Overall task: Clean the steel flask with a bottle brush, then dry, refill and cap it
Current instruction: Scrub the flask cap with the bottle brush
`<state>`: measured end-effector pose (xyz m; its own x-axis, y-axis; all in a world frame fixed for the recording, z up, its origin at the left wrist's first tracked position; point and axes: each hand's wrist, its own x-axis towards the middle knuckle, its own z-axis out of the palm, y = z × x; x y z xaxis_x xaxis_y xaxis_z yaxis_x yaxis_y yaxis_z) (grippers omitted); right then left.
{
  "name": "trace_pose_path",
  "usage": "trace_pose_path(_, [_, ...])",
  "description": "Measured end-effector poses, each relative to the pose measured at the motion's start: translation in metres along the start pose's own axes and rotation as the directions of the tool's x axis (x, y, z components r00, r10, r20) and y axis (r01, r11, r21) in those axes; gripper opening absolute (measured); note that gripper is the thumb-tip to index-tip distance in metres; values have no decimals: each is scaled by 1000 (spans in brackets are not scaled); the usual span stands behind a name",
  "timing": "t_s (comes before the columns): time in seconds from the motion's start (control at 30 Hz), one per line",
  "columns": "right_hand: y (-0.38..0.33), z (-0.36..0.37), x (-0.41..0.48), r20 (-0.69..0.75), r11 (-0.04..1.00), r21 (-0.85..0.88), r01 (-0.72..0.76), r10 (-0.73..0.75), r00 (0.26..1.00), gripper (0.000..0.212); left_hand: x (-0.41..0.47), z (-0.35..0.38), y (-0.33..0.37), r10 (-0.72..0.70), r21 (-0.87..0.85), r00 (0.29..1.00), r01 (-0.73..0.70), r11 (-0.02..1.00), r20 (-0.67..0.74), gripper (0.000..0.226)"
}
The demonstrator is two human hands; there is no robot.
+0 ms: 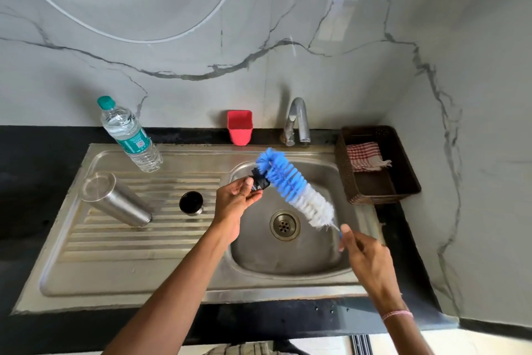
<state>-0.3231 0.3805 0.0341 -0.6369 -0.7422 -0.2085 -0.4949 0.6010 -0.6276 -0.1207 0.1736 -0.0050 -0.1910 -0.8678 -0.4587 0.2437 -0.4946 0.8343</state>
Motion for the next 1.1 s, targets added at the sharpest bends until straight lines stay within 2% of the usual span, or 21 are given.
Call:
trace_pose_path(0.17, [13,12,-2,-55,989,-63,-134,130,990,68,-3,5,-7,-11,24,999,11,1000,-39,13])
trace_pose_path(0.3, [-5,40,20,-156,972,-112,-204,186,970,55,-12,17,-21,39,125,998,-44,991,42,13])
trace_pose_path(0.43, [2,44,15,-150,955,-138,-262,241,959,47,-9,10,-16,50,39,998,-49,998,-29,10])
trace_pose_path(0.57, [17,39,-1,-123,957,-118,-264,250,961,50,-3,-2,-13,9,4,996,-9,1000,-89,13])
trace_pose_path(0.73, [-15,47,21,-123,961,-91,-261,249,961,48,-9,7,-25,37,71,999,-38,997,10,19])
trace_pose_path(0.97, [27,35,3,-82,951,-104,-291,283,956,47,4,-11,-8,69,-46,988,-76,996,-139,13])
trace_pose_path(1.1, [11,32,13,-109,945,-74,-318,309,945,48,3,-6,-10,95,10,993,-94,996,-73,20])
